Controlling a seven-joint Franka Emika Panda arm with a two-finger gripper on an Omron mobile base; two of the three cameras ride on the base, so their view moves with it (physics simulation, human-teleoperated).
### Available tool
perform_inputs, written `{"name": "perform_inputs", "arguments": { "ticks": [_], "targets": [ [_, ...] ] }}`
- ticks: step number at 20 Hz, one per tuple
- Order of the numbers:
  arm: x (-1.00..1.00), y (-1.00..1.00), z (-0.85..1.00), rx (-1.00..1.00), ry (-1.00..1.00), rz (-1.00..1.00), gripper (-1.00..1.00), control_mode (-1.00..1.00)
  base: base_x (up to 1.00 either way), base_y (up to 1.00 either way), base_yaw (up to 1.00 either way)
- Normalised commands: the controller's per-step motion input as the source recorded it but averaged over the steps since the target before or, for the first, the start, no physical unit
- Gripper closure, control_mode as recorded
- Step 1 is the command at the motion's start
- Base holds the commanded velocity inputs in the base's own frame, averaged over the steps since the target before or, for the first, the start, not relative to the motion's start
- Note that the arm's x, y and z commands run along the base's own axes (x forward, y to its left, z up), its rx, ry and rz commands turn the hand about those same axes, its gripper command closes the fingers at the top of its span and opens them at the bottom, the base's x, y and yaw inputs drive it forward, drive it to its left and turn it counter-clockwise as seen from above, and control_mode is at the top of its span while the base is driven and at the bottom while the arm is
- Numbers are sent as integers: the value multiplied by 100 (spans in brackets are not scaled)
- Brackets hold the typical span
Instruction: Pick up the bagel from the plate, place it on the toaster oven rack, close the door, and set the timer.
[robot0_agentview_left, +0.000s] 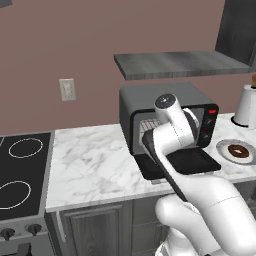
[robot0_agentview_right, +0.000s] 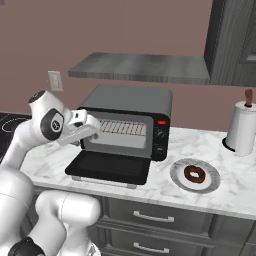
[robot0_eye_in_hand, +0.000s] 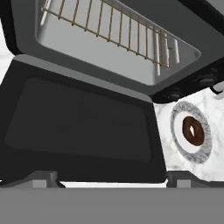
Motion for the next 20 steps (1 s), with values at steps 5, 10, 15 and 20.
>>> {"name": "perform_inputs", "arguments": {
  "ticks": [5, 10, 15, 20],
  "targets": [
    [26, 0, -14, -20, -4, 3, -100, -100, 0, 0, 0],
    [39, 0, -9, -20, -9, 4, -100, -100, 0, 0, 0],
    [36, 0, -14, -16, -10, 3, -100, -100, 0, 0, 0],
    [26, 0, -21, -12, -2, 0, -100, -100, 0, 0, 0]
  ]
}}
